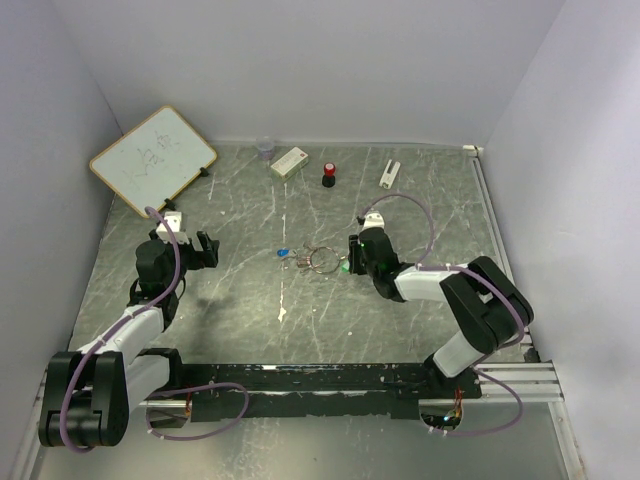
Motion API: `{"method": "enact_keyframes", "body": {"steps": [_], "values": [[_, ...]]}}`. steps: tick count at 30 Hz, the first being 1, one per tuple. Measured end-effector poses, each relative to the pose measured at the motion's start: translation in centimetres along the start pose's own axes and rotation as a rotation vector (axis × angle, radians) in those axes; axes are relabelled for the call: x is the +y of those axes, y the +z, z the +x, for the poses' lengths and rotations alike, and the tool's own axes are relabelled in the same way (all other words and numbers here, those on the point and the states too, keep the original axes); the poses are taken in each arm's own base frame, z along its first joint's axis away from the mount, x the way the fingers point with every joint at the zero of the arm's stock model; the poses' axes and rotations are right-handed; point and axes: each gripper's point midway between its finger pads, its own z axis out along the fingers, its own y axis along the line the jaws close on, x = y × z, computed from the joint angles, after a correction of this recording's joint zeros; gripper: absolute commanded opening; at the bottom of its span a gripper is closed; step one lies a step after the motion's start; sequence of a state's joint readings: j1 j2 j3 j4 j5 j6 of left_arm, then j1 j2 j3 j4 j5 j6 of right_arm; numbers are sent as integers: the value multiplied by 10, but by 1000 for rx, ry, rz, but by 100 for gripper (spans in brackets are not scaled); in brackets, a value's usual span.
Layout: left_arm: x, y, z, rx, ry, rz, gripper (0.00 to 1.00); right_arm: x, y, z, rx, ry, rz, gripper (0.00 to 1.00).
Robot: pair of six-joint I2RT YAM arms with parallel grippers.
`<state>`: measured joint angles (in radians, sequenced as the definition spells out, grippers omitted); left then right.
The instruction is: Remove the keys from the keyring
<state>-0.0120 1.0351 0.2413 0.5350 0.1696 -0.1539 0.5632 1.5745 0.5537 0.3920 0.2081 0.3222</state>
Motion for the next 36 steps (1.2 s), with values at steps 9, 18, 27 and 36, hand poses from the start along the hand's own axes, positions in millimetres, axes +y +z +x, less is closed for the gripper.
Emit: {"method": "enact_keyframes", "body": {"steps": [9, 18, 27, 36], "values": [[0, 0, 0, 0, 0, 0, 99, 2, 2, 3, 9, 0, -9, 31], [0, 0, 0, 0, 0, 1, 99, 5, 6, -5, -3, -1, -15, 30], [-1, 0, 0, 1, 0, 5, 99, 9, 9, -16, -23, -3, -21, 30], [-1, 0, 0, 1, 0, 6, 99, 8, 9, -12, -14, -4, -19, 30]]}}
